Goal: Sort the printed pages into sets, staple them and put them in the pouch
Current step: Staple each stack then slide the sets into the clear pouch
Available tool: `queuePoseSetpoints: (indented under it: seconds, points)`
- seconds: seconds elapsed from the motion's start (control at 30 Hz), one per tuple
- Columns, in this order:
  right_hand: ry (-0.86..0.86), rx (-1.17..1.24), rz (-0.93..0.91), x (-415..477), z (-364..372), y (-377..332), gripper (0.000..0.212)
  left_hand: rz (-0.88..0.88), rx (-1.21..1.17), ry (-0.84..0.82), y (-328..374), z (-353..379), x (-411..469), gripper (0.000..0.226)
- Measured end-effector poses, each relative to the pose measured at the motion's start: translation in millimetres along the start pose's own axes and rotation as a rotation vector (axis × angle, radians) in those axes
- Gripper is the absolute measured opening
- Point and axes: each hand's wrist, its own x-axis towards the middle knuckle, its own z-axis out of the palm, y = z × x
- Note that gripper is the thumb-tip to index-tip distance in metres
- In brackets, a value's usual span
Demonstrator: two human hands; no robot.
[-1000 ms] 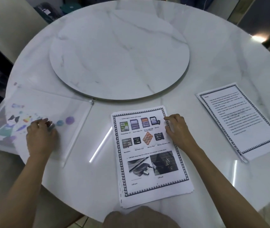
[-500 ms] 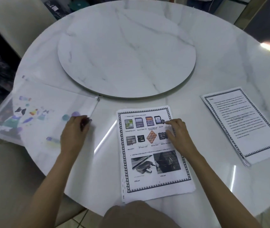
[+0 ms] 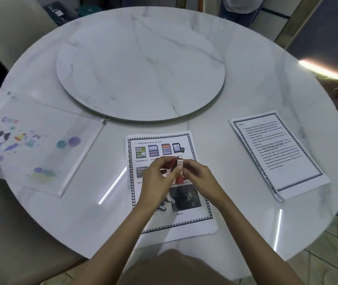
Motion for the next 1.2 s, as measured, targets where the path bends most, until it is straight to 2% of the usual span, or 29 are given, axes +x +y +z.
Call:
queuePoseSetpoints:
  seconds: [0.23, 0.37, 0.63, 0.8, 0.9, 1.0, 1.1, 1.2]
  points:
    - [0.0, 0.023, 0.039, -19.7, -26.9, 5.4, 0.023, -0.033, -0.056, -0.072, 9.8, 21.7, -6.5, 0.025]
    - [0.053, -0.176, 0.012, -20.7, -38.5, 11.5, 0.025, -0.029, -0.032, -0.101, 9.0, 30.0, -7.7, 0.029]
    - [0.251, -0.641, -0.009, -5.2, -81.8, 52.7, 0.031, -0.082, 0.062, 0.039, -6.9, 6.0, -1.4, 0.03]
    - [0.313, -0.77, 0.086, 1.3, -91.0, 66.2, 0.03, -0.155, 0.114, 0.136, -19.8, -19.5, 2.2, 0.031]
    - [0.36, -0.823, 0.086, 5.4, -88.6, 61.4, 0.037, -0.181, 0.114, 0.189, -25.7, -36.3, 4.7, 0.031]
    - [0.358, -0.813, 0.048, 9.5, -81.4, 45.4, 0.042, -0.211, 0.126, 0.248, -31.4, -54.7, 14.6, 0.031]
    - [0.253, -0.704, -0.029, 20.3, -69.2, 32.1, 0.04, -0.256, 0.135, 0.281, -34.6, -72.8, 31.9, 0.035]
    - [0.187, -0.54, 0.056, 37.1, -52.9, 15.3, 0.039, -0.324, 0.14, 0.248, -40.9, -85.2, 52.0, 0.042]
